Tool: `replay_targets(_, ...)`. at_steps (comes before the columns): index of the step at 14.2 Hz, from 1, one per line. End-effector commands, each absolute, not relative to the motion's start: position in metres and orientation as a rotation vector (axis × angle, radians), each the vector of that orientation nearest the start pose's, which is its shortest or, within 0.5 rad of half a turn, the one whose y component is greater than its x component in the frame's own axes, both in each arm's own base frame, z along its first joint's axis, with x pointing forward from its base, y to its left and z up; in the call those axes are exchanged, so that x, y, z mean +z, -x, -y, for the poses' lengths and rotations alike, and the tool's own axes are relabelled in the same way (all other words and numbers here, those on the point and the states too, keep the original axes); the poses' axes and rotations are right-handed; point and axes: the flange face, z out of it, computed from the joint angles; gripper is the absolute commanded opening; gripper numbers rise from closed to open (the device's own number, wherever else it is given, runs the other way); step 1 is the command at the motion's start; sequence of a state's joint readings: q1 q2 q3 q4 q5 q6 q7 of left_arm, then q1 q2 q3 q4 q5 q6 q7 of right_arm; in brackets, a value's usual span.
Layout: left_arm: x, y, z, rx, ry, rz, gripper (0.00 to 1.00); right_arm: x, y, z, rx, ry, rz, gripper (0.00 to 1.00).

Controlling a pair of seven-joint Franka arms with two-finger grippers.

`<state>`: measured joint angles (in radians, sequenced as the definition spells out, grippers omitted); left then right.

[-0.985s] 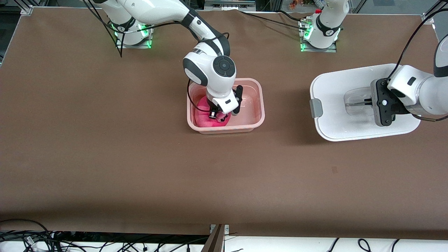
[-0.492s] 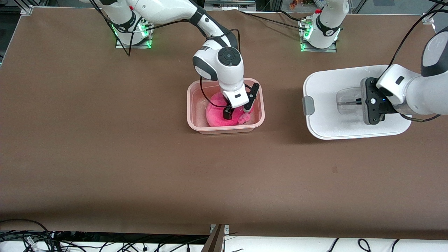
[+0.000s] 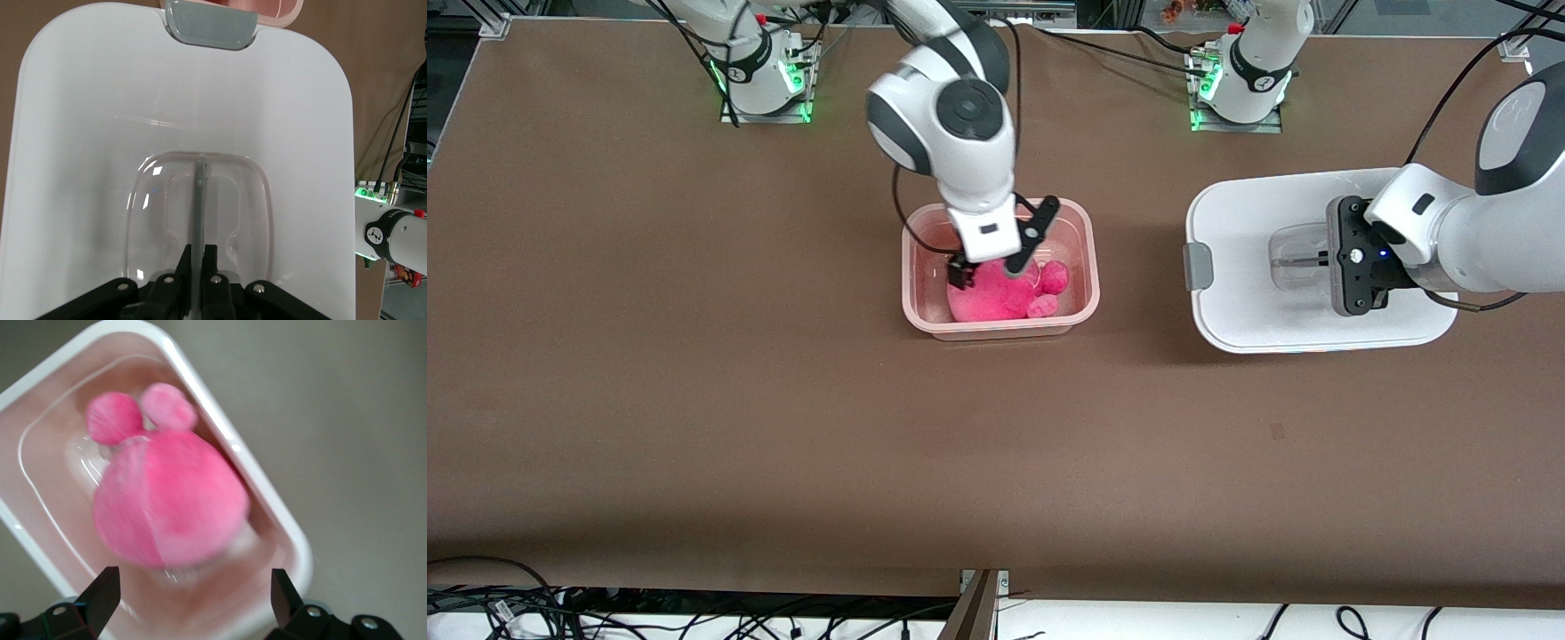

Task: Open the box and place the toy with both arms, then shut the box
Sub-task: 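Carry the lid back over the tub with the left gripper while the right gripper retracts, then lower the lid onto the tub and press it down with the left gripper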

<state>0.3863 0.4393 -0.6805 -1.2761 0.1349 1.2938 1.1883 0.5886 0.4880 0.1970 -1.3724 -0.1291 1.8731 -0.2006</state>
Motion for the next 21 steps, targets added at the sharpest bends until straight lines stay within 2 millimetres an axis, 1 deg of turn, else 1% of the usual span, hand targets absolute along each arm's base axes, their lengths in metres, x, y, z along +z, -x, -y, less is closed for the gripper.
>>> replay_targets(1,0.511,-0.624,0.122,0.325,2.461,-2.340,0.00,0.505,-0.548,-0.393,-0.092,2.864,1.341,1.00)
replay_targets(2,0.499,-0.627,0.142,0.273,2.460,-2.397,0.00,0.528,-0.559,-0.360,-0.120,2.912,1.268,1.00)
replay_targets(3,0.488,-0.626,0.166,0.234,2.465,-2.458,0.00,0.547,-0.566,-0.325,-0.096,2.958,1.195,1.00)
replay_targets(4,0.473,-0.627,0.191,0.208,2.481,-2.478,0.00,0.576,-0.562,-0.293,-0.083,2.977,1.127,1.00)
replay_targets(5,0.465,-0.623,0.220,0.200,2.488,-2.471,0.00,0.597,-0.563,-0.257,-0.097,3.005,1.029,1.00)
replay_targets(6,0.466,-0.612,0.262,0.181,2.475,-2.456,0.00,0.608,-0.566,-0.223,-0.086,3.023,0.931,1.00)
replay_targets(7,0.465,-0.602,0.296,0.162,2.506,-2.399,0.00,0.624,-0.565,-0.188,-0.080,3.012,0.817,1.00)
replay_targets(9,0.446,-0.579,0.364,0.148,2.548,-2.343,0.00,0.643,-0.556,-0.127,-0.016,2.994,0.627,1.00)
replay_targets(10,0.438,-0.569,0.390,0.137,2.561,-2.324,0.00,0.650,-0.550,-0.101,0.001,3.000,0.562,1.00)
replay_targets(11,0.429,-0.562,0.407,0.143,2.617,-2.264,0.00,0.654,-0.545,-0.083,0.018,3.003,0.517,1.00)
replay_targets(12,0.419,-0.559,0.417,0.150,2.680,-2.197,0.00,0.657,-0.541,-0.068,0.034,3.009,0.470,1.00)
replay_targets(13,0.407,-0.559,0.423,0.148,2.717,-2.164,0.00,0.648,-0.542,-0.056,0.057,3.016,0.430,1.00)
replay_targets(14,0.396,-0.557,0.427,0.124,2.745,-2.135,0.00,0.632,-0.541,-0.035,0.090,3.018,0.370,1.00)
replay_targets(15,0.385,-0.553,0.434,0.089,2.761,-2.119,0.00,0.618,-0.541,-0.033,0.083,3.015,0.364,1.00)
replay_targets(17,0.366,-0.539,0.449,0.055,2.749,-2.140,0.00,0.600,-0.538,-0.032,0.055,3.025,0.364,1.00)
replay_targets(18,0.362,-0.533,0.452,0.063,2.743,-2.145,0.00,0.591,-0.539,-0.023,0.048,3.039,0.338,1.00)
replay_targets(20,0.354,-0.522,0.463,0.088,2.749,-2.123,0.00,0.589,-0.541,-0.020,0.044,3.060,0.341,1.00)
replay_targets(21,0.352,-0.522,0.461,0.086,2.708,-2.126,0.00,0.589,-0.542,-0.020,0.040,3.070,0.336,1.00)
